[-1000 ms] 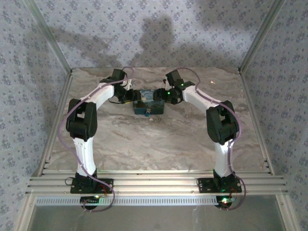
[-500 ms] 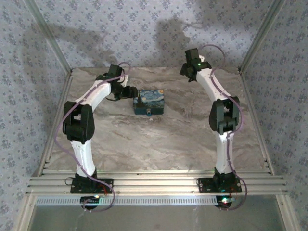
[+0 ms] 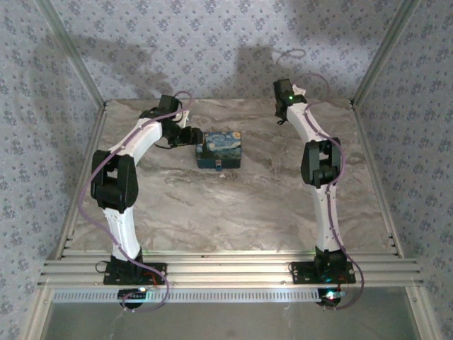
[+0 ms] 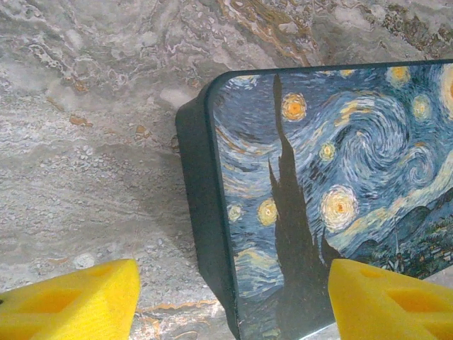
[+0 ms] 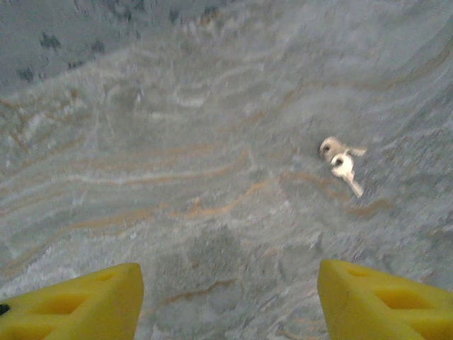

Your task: Unlock the padlock with the key

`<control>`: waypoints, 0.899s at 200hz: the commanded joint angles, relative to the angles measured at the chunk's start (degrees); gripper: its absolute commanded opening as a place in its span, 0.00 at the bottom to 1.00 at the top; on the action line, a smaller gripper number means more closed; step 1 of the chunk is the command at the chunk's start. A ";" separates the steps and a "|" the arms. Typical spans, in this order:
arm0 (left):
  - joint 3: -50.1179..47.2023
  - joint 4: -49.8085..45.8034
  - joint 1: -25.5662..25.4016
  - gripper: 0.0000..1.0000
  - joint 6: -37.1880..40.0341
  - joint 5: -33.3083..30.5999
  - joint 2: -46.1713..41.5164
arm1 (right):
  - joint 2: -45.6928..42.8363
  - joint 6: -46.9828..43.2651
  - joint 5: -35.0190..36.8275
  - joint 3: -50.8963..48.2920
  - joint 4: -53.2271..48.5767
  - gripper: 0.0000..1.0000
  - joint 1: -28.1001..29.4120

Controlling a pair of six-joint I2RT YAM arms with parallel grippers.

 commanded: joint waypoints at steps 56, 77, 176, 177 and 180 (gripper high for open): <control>-0.66 -0.69 -0.42 0.71 0.83 1.54 -0.73 | 5.88 -0.99 1.62 5.41 1.46 0.73 -2.96; -0.72 -1.12 -0.47 0.71 1.03 1.36 -0.68 | 7.02 -1.28 1.10 7.07 1.42 0.75 -3.04; 2.91 -1.68 -4.77 0.69 -0.59 -0.05 -1.01 | -4.27 -0.67 -7.76 -1.41 -0.69 0.73 -1.53; 2.98 -1.54 -4.88 0.69 -0.70 -0.09 -0.98 | -4.37 -0.68 -7.94 -1.38 -0.80 0.73 -1.52; 3.10 -1.27 -5.17 0.69 -1.09 -0.24 -0.92 | -4.59 -0.63 -8.21 -1.39 -1.22 0.73 -1.42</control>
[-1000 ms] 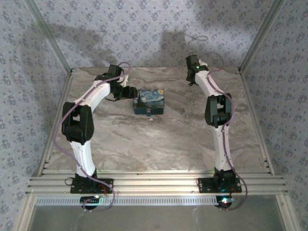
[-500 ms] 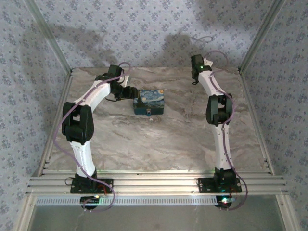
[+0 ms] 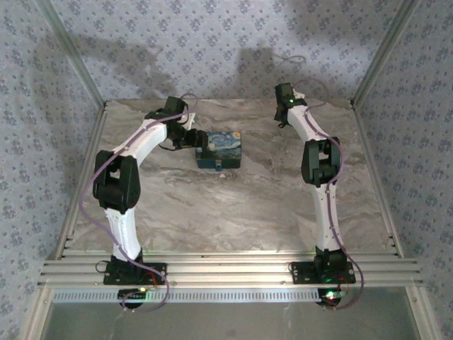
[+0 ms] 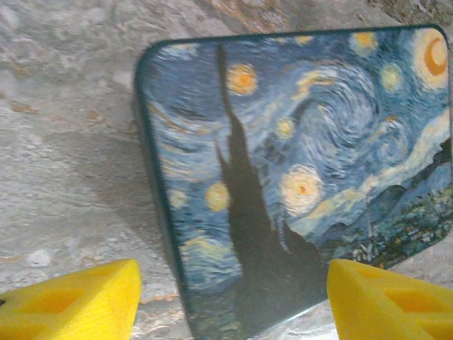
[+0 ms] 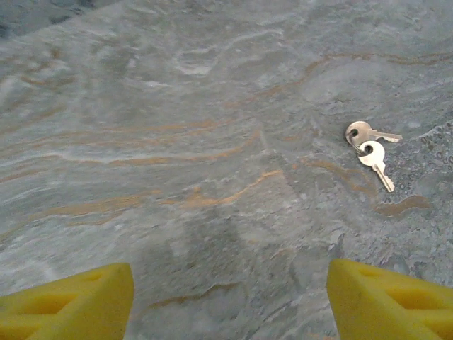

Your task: Unlock the padlock with the key

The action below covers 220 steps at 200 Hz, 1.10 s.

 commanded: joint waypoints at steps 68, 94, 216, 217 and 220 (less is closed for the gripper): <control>26.05 0.32 -14.65 0.63 -7.69 -4.76 13.17 | -17.78 0.02 -6.80 -7.58 -8.38 0.72 -0.92; 42.78 -6.83 -17.68 0.63 -8.68 -5.26 22.62 | -17.09 -0.59 -7.95 -6.28 -10.04 0.70 -1.60; 38.26 -11.24 -20.51 0.62 -6.22 -8.72 20.49 | -4.23 -25.75 3.87 -2.01 11.56 0.75 6.77; 37.96 -11.16 -20.52 0.62 -6.16 -8.82 20.32 | -4.04 -26.10 4.01 -2.13 11.90 0.75 6.77; 37.15 -10.96 -20.49 0.62 -5.97 -9.09 19.84 | -3.63 -27.03 4.28 -2.37 12.89 0.76 6.68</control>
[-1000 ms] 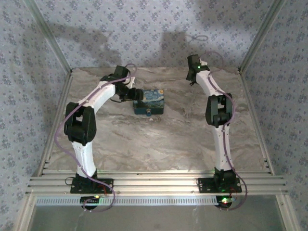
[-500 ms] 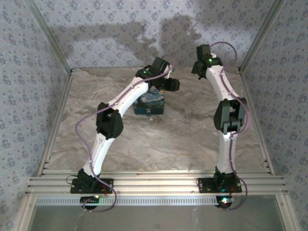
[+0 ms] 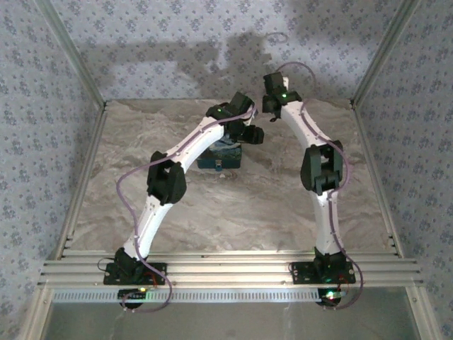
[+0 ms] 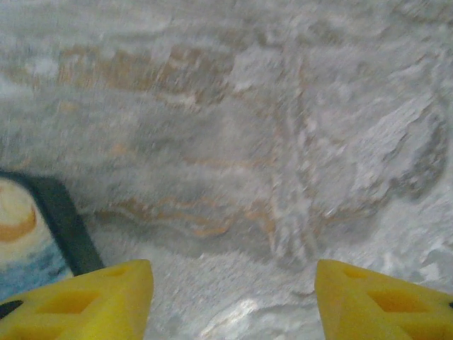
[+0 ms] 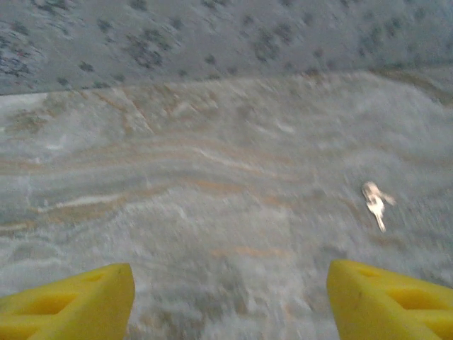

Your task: Unlock the padlock with the key

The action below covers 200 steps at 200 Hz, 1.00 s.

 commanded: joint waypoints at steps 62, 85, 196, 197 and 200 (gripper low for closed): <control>-7.48 -1.20 0.29 0.63 3.84 -3.00 -6.34 | 4.95 -16.63 6.58 -6.58 19.59 0.79 -3.38; -5.26 -2.25 0.31 0.63 3.88 -2.56 -4.64 | 3.56 -16.23 5.99 -9.36 21.39 0.80 -5.13; -4.07 -4.27 0.29 0.63 5.22 -3.21 -3.40 | -0.57 -14.80 6.09 -17.10 27.81 0.81 -8.89; -4.06 -4.33 0.32 0.63 5.29 -3.24 -3.43 | -0.59 -14.76 6.16 -17.12 27.83 0.81 -8.97; -4.09 -4.46 0.32 0.63 5.43 -3.34 -3.45 | -0.62 -14.75 6.26 -17.14 27.90 0.81 -8.99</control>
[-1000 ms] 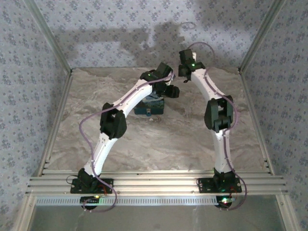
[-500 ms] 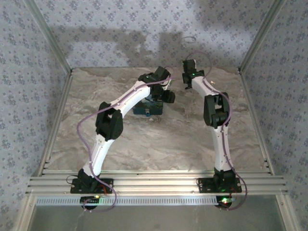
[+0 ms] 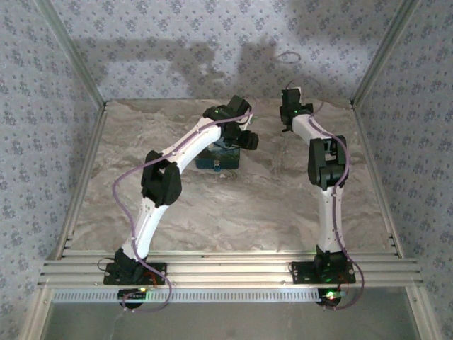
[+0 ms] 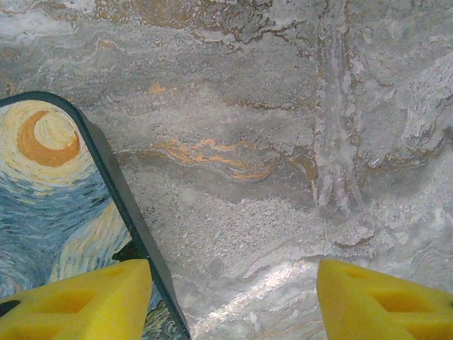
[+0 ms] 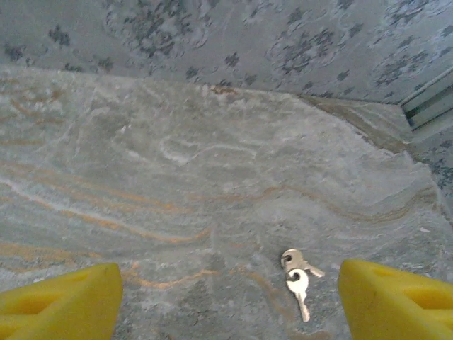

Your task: Unlock the padlock with the key

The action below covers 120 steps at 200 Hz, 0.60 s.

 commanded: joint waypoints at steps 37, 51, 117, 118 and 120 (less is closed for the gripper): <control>1.29 -3.99 0.31 0.64 3.58 -2.57 0.27 | -1.69 3.28 1.84 1.17 1.94 0.81 -1.41; 0.29 -3.87 0.55 0.64 4.03 -2.66 -0.31 | -0.15 4.97 1.87 4.37 -0.01 0.82 -2.09; -9.06 -0.69 3.20 0.65 4.40 -1.40 -6.09 | 9.15 9.27 2.68 22.21 -11.05 0.81 -4.27; -9.30 -0.54 3.25 0.65 4.42 -1.37 -6.26 | 9.32 9.19 2.78 22.63 -11.61 0.81 -4.25; -9.76 -0.28 3.42 0.65 4.32 -1.28 -6.64 | 9.67 9.06 2.93 23.25 -12.44 0.81 -4.23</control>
